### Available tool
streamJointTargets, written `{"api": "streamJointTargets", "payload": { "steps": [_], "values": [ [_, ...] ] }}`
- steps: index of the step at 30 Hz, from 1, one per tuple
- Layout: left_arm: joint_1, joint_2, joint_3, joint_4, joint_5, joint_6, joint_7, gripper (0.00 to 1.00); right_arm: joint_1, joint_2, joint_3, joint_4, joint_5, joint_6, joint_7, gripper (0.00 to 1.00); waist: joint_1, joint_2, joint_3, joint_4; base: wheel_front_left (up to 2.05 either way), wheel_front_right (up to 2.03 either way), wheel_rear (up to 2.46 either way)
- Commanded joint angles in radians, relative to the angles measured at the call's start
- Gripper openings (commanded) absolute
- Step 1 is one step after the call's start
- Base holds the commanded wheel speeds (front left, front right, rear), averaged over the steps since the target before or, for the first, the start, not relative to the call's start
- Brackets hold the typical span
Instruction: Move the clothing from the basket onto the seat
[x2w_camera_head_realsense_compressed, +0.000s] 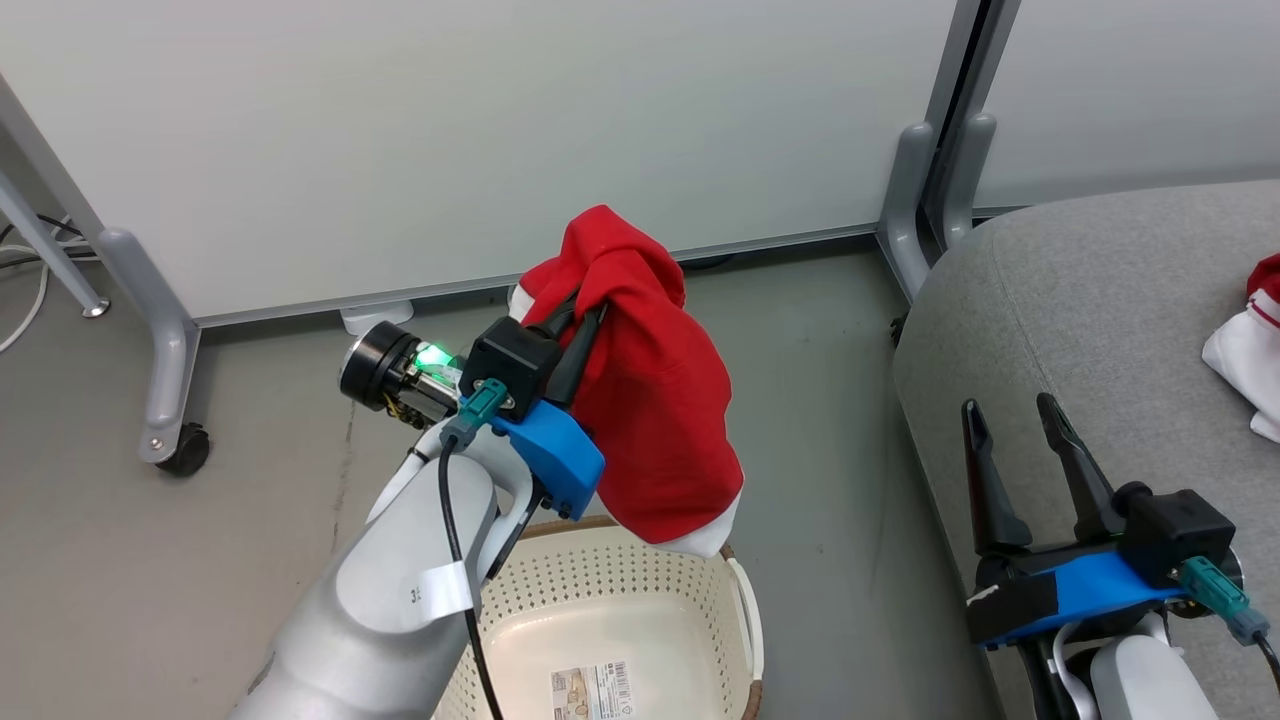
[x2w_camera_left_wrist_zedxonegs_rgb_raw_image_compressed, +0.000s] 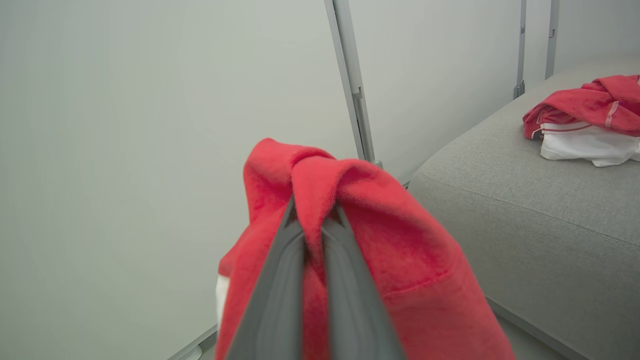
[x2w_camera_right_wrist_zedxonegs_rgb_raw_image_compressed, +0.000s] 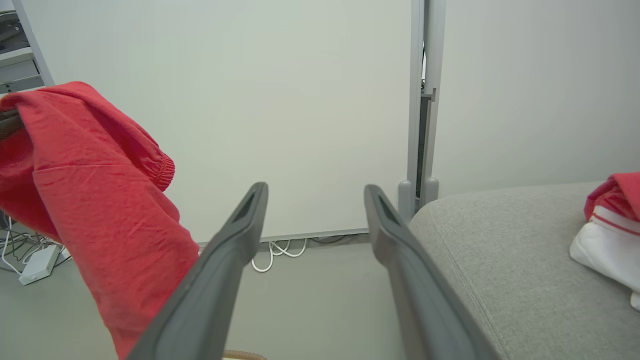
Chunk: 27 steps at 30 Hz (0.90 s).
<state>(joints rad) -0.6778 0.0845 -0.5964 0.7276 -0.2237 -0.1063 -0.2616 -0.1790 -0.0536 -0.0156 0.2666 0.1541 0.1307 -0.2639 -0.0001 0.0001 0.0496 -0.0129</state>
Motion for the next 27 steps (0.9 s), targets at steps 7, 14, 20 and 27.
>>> {"api": "streamJointTargets", "payload": {
  "steps": [7, 14, 20, 27],
  "values": [
    [-0.005, -0.005, -0.004, -0.01, -0.001, -0.005, -0.005, 0.0, 0.0, 0.003, 0.044, -0.008, 0.002, 0.0, -0.001, 1.0, 0.0001, -0.0001, 0.008, 0.01, 0.0, 0.0, 0.0],
    [-0.02, -0.008, -0.01, -0.017, 0.003, -0.005, -0.005, 0.0, -0.044, 0.001, 0.152, 0.002, 0.001, 0.0, -0.001, 1.0, 0.0001, -0.0001, 0.021, 0.016, 0.0, 0.0, 0.0],
    [-0.032, -0.014, -0.018, -0.023, 0.005, -0.006, -0.005, 0.0, -0.112, -0.01, 0.285, 0.023, 0.006, 0.0, -0.001, 1.0, 0.0001, -0.0001, 0.035, 0.024, 0.0, 0.0, 0.0],
    [-0.055, -0.026, -0.046, -0.033, 0.004, -0.006, -0.005, 0.0, -0.222, -0.014, 0.379, 0.08, 0.004, 0.0, -0.001, 1.0, 0.0001, -0.0001, 0.059, 0.043, 0.0, 0.0, 0.0]
  ]
}}
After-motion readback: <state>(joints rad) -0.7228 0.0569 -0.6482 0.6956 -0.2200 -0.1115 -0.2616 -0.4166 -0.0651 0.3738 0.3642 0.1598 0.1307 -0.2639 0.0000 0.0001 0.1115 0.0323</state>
